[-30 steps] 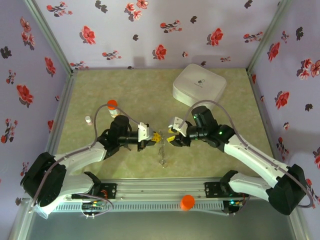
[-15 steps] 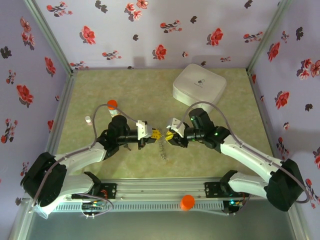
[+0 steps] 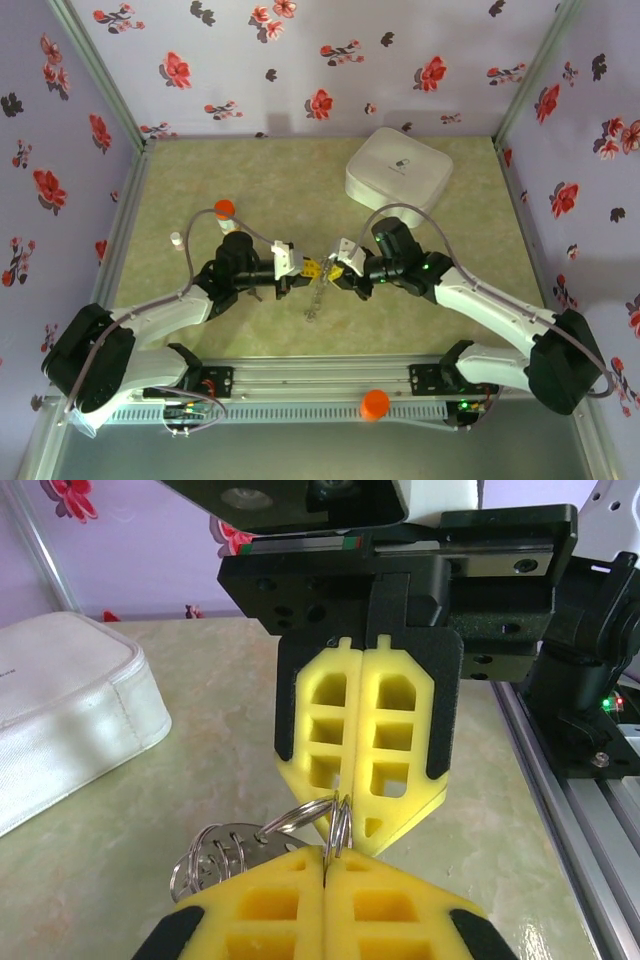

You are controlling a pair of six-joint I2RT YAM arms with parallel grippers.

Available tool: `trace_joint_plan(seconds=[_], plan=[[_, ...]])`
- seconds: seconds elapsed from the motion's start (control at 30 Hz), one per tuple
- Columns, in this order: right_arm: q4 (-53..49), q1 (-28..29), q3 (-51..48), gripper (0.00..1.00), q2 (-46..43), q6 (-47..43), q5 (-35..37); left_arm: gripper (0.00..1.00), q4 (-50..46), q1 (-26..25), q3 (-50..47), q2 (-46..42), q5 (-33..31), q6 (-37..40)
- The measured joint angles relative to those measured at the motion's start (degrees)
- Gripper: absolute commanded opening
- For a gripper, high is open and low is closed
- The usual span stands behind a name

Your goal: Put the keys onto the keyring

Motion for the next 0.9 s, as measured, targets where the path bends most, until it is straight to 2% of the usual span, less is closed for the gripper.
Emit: trace_joint_plan(seconds=[0.1, 0.17, 0.4, 0.6, 0.9], plan=[[-0.11, 0.13, 0.04, 0.22, -0.07, -0.17, 0.09, 0.00, 0.59, 0.00, 0.00, 0.07, 0.00, -0.39], [-0.81, 0.17, 0.04, 0.25, -0.70, -0.20, 0.44, 0.00, 0.81, -0.02, 0.00, 0.07, 0.00, -0.42], [-1.31, 0.15, 0.04, 0.25, -7.26, -0.33, 1.05, 0.00, 0.81, -0.02, 0.00, 0.09, 0.26, -0.42], [0.83, 0.31, -0.33, 0.31, -7.30, -0.28, 1.05, 0.00, 0.81, -0.02, 0.00, 0.11, 0.74, -0.42], [3.45, 2.27, -0.33, 0.26, -5.40, -0.44, 2.43, 0.00, 0.79, -0.02, 0.00, 0.50, 1.31, -0.61]])
